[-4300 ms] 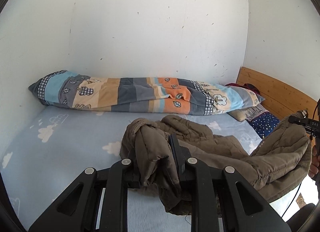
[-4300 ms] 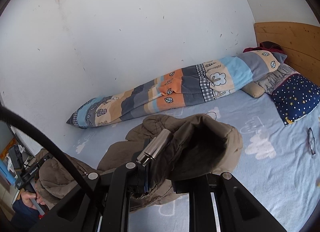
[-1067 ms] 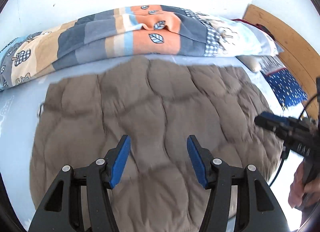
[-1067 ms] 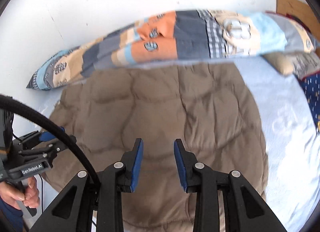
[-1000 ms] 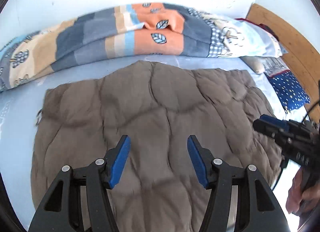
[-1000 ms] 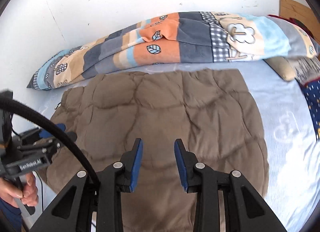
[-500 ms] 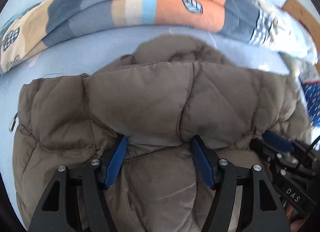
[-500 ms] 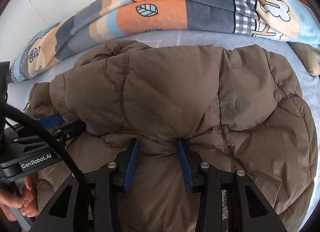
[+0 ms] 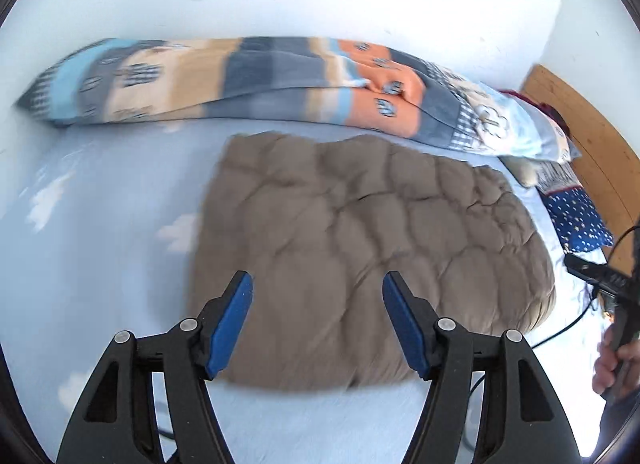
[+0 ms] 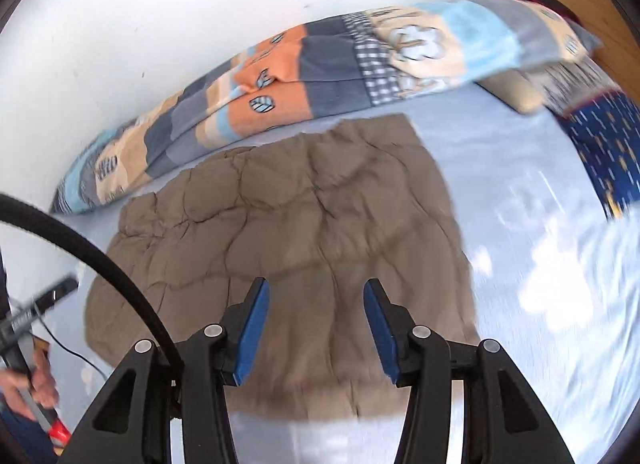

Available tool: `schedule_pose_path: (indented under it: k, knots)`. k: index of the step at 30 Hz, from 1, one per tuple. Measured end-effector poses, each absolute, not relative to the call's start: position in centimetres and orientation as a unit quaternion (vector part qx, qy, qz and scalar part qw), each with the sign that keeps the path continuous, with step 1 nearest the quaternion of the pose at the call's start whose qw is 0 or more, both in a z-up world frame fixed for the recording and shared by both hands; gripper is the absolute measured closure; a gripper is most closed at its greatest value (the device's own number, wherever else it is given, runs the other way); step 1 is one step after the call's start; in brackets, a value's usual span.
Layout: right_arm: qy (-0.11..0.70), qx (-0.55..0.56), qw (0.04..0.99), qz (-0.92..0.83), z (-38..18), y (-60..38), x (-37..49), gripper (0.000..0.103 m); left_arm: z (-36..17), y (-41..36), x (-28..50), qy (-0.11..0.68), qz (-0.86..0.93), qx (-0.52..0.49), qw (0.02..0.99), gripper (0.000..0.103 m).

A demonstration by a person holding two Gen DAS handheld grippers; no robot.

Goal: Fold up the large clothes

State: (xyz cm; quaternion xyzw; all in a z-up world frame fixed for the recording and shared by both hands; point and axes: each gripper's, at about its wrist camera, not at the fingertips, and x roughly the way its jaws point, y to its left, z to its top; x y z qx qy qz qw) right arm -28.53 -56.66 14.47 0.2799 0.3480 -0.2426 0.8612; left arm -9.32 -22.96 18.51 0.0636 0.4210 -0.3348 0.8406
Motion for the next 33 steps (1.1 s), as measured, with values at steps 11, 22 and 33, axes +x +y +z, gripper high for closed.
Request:
schedule_pose_path:
  k: [11, 22, 33]
  knots:
    - [0.298, 0.324, 0.859, -0.26, 13.8, -53.2, -34.1, 0.05, 13.9, -20.7, -9.9, 0.419, -0.303, 0.028, 0.856, 0.036]
    - [0.387, 0.273, 0.838, -0.272, 7.3, -55.1, -28.9, 0.05, 8.7, -24.3, -5.9, 0.455, -0.272, 0.07, 0.845, 0.036]
    - [0.403, 0.329, 0.813, -0.262, 4.9, -56.7, -28.7, 0.05, 8.8, -24.3, -5.9, 0.453, -0.267, 0.074, 0.847, 0.034]
